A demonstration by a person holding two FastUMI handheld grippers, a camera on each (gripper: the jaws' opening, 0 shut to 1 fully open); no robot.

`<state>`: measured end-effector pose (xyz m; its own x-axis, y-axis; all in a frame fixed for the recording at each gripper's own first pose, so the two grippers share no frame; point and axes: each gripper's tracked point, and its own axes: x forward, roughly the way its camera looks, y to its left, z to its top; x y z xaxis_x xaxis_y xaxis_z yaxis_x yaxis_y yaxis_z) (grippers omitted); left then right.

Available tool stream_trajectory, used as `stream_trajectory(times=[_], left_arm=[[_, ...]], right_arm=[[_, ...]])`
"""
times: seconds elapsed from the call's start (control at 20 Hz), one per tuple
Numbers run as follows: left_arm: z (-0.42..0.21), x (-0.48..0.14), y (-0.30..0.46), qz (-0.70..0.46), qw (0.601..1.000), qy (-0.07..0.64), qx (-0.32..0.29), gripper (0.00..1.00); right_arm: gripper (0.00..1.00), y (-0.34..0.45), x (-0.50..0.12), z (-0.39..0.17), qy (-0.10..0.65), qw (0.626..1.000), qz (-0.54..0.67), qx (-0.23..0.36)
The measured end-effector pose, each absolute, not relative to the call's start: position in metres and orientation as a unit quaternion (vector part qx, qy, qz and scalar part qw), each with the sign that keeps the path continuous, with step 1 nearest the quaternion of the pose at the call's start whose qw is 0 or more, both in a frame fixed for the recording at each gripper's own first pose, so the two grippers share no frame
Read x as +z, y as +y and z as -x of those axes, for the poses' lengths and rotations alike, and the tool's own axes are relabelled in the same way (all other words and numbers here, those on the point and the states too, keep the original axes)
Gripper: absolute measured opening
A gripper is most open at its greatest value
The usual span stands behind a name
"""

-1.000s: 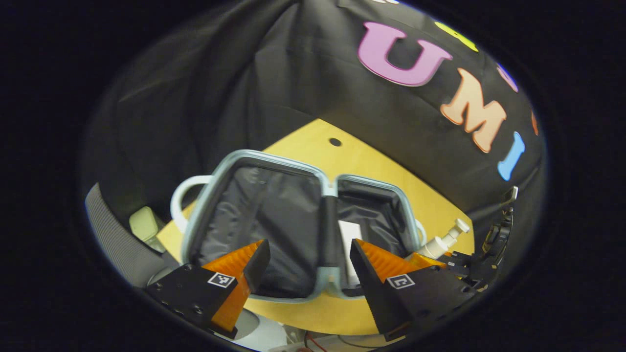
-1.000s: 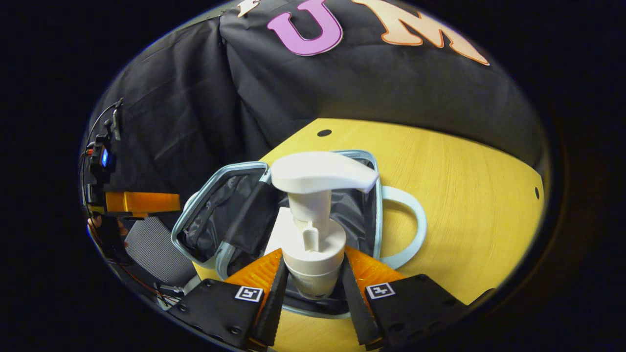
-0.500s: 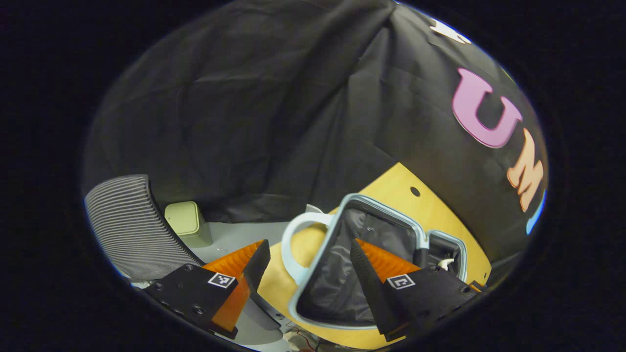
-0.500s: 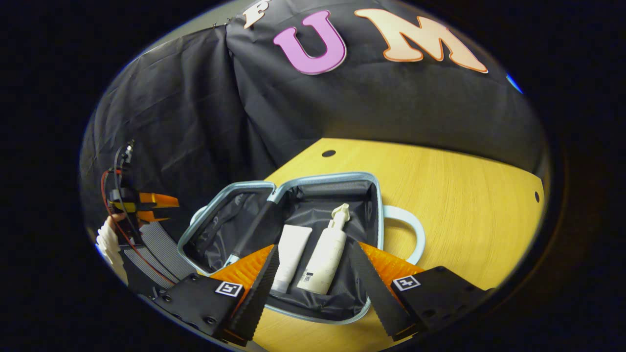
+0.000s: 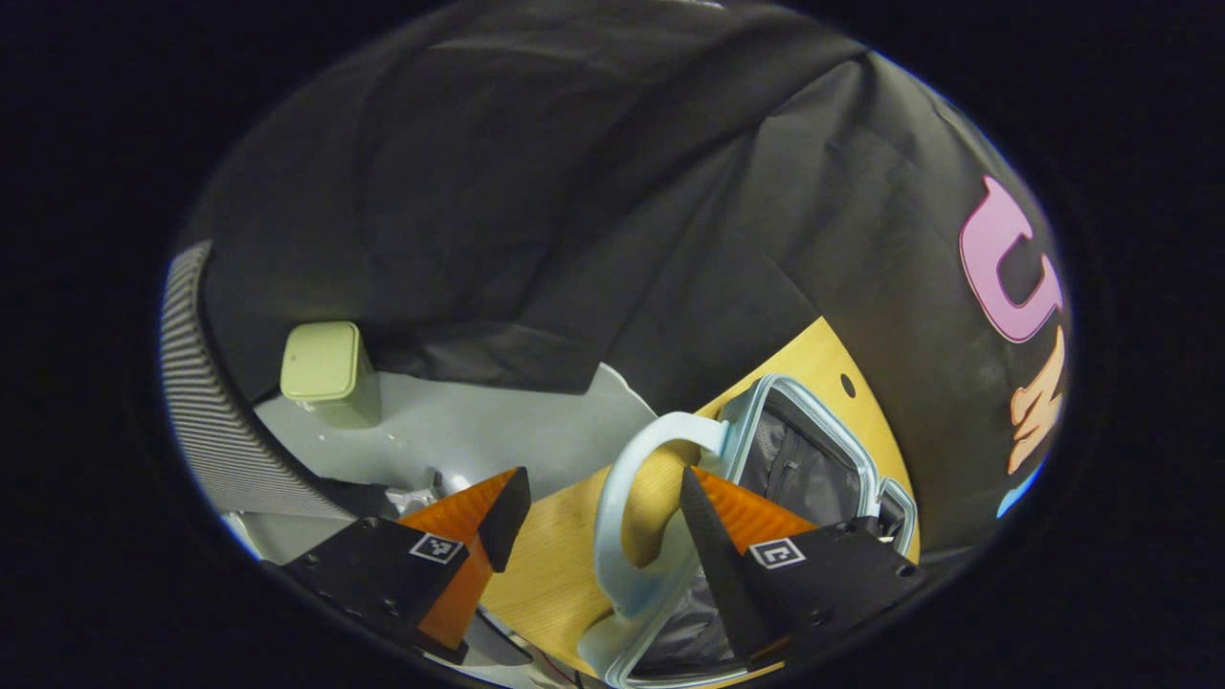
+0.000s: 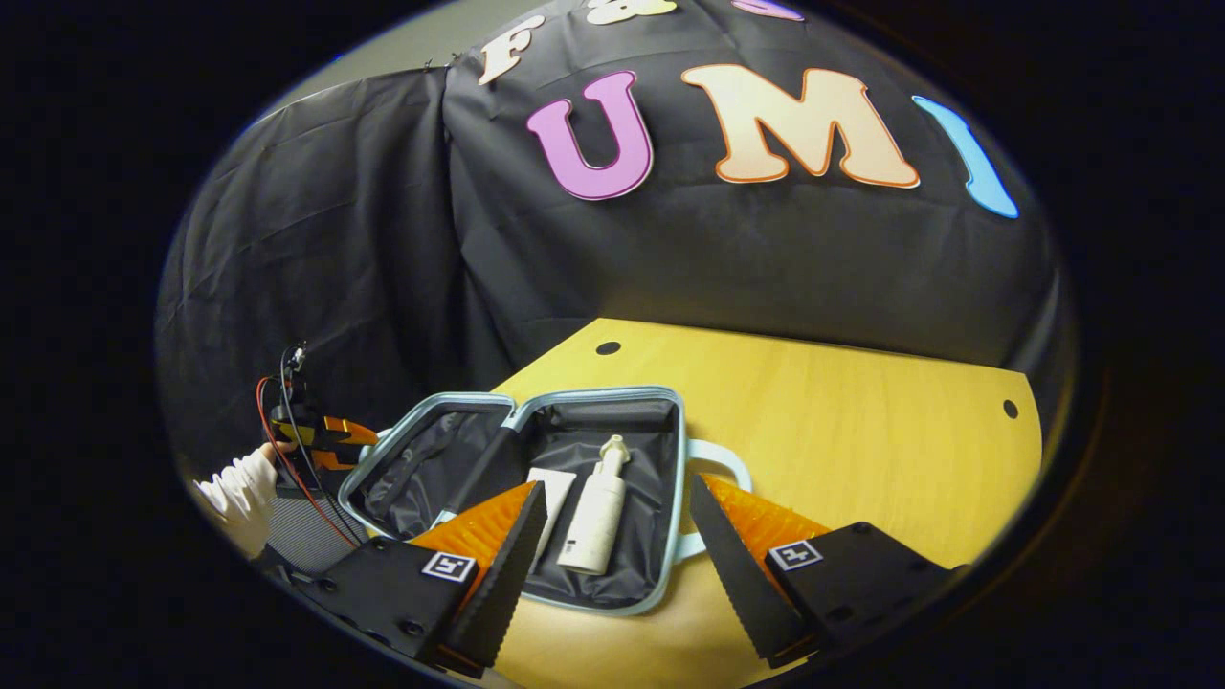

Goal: First open the suitcase, pack the skin care products into it, and then close the suitcase.

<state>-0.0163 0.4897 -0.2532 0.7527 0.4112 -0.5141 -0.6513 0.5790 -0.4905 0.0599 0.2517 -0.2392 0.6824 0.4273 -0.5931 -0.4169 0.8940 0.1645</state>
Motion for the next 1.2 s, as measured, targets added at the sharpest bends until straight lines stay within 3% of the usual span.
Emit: stream_trajectory(times=[0.2, 0.35, 0.65, 0.9, 1.1, 1.2], left_arm=[[0.005, -0.267, 0.485, 0.369, 0.860, 0.192, 0.297, 0.72], [0.004, -0.273, 0.488, 0.358, 0.858, 0.203, 0.306, 0.14], [0.013, -0.197, 0.468, 0.304, 0.888, 0.175, 0.298, 0.06], [0.009, -0.082, 0.390, 0.249, 0.926, 0.126, 0.253, 0.05], [-0.014, -0.031, 0.311, 0.190, 0.949, 0.112, 0.224, 0.02], [-0.031, -0.013, 0.266, 0.146, 0.960, 0.107, 0.211, 0.05]], right_arm=[[0.95, 0.234, -0.233, -0.057, 0.319, 0.924, 0.006, 0.213], [0.95, 0.225, -0.230, -0.055, 0.310, 0.928, 0.022, 0.206], [0.95, 0.207, -0.228, -0.051, 0.306, 0.932, 0.020, 0.194], [0.95, 0.185, -0.216, -0.053, 0.287, 0.940, 0.001, 0.186], [0.95, 0.157, -0.204, -0.051, 0.276, 0.946, -0.017, 0.168], [0.95, 0.140, -0.196, -0.050, 0.268, 0.950, -0.019, 0.161]])
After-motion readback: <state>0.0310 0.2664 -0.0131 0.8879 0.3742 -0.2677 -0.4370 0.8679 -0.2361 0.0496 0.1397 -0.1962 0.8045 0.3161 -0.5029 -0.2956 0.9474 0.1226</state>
